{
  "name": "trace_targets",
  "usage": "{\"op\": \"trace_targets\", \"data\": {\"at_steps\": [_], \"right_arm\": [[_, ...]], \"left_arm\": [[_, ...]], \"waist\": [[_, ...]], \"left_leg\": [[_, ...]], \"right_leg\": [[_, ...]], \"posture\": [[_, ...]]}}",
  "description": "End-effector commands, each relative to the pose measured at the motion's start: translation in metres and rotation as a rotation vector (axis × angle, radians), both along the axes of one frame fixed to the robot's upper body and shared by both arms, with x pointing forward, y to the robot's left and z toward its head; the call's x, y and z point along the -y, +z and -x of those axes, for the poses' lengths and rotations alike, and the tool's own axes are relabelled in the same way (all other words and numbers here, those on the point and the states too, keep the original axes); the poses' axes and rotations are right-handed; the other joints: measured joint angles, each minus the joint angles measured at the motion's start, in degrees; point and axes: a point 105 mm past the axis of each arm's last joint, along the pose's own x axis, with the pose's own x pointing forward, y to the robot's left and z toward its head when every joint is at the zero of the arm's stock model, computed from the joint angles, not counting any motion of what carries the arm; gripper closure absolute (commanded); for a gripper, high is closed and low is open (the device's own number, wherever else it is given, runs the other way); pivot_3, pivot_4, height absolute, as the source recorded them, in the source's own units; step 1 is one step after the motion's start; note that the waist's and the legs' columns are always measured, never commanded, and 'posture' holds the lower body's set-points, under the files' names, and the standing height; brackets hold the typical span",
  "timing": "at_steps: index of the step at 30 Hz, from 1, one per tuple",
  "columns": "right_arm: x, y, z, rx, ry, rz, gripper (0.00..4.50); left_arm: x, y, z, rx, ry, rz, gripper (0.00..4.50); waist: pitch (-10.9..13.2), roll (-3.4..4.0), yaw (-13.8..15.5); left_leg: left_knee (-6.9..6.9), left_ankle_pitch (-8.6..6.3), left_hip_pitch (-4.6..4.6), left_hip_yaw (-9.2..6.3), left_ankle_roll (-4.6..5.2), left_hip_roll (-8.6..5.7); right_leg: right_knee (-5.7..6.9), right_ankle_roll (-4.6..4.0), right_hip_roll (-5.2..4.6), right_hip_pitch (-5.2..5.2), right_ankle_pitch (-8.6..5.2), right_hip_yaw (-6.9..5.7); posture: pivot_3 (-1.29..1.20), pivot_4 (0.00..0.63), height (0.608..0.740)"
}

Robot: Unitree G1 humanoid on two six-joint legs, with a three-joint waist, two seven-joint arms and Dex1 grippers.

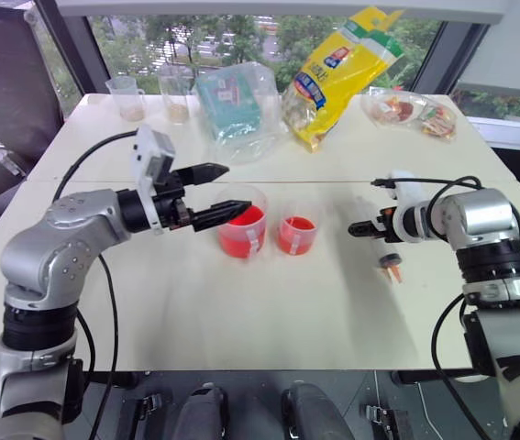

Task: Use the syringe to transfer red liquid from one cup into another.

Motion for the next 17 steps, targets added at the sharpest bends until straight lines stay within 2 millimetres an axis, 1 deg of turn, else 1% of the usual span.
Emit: {"op": "trace_targets", "data": {"at_steps": [1, 3, 6, 9, 14, 17], "right_arm": [[-0.005, 0.044, 0.000, 0.158, 0.099, 0.031, 0.07], [-0.015, 0.067, 0.007, 0.246, 0.209, 0.011, 0.07], [-0.029, 0.095, 0.025, 0.347, 0.390, -0.005, 0.07], [-0.044, 0.117, 0.045, 0.438, 0.550, -0.026, 0.07], [-0.051, 0.127, 0.071, 0.475, 0.713, -0.033, 0.07], [-0.053, 0.129, 0.080, 0.481, 0.760, -0.052, 0.07]], "left_arm": [[-0.005, 0.008, 0.006, 0.035, 0.002, -0.014, 0.00], [-0.011, 0.009, 0.007, 0.037, 0.020, -0.023, 0.00], [-0.019, 0.012, 0.010, 0.039, 0.043, -0.038, 0.00], [-0.025, 0.011, 0.015, 0.034, 0.057, -0.071, 0.00], [-0.033, 0.010, 0.022, 0.023, 0.073, -0.110, 0.00], [-0.036, 0.008, 0.026, 0.004, 0.077, -0.118, 0.00]], "waist": [[0.0, 0.01, 0.0], [0.0, 0.01, 0.0], [0.0, 0.01, -0.1], [0.0, 0.01, -0.1], [0.0, -0.01, 0.0], [0.0, -0.01, 0.1]], "left_leg": [[-0.01, 0.00, -0.01, 0.00, 0.00, 0.00], [-0.03, 0.00, -0.02, 0.00, 0.00, 0.00], [-0.07, -0.01, -0.02, -0.01, 0.02, 0.02], [-0.07, -0.01, -0.03, -0.03, 0.02, 0.02], [-0.06, -0.02, 0.00, -0.04, 0.02, 0.02], [-0.04, -0.03, 0.00, -0.04, 0.05, 0.00]], "right_leg": [[0.00, 0.00, 0.00, -0.02, 0.00, 0.00], [-0.02, 0.00, 0.00, -0.04, 0.00, 0.00], [-0.07, 0.00, 0.03, -0.04, 0.00, -0.01], [-0.09, 0.01, 0.02, -0.02, 0.00, -0.02], [-0.10, 0.01, -0.01, 0.04, 0.00, -0.02], [-0.12, 0.01, -0.05, 0.07, 0.00, -0.03]], "posture": [[0.00, 0.150, 0.740], [0.00, 0.150, 0.740], [0.00, 0.150, 0.740], [0.00, 0.150, 0.740], [0.00, 0.150, 0.740], [0.00, 0.150, 0.740]]}}
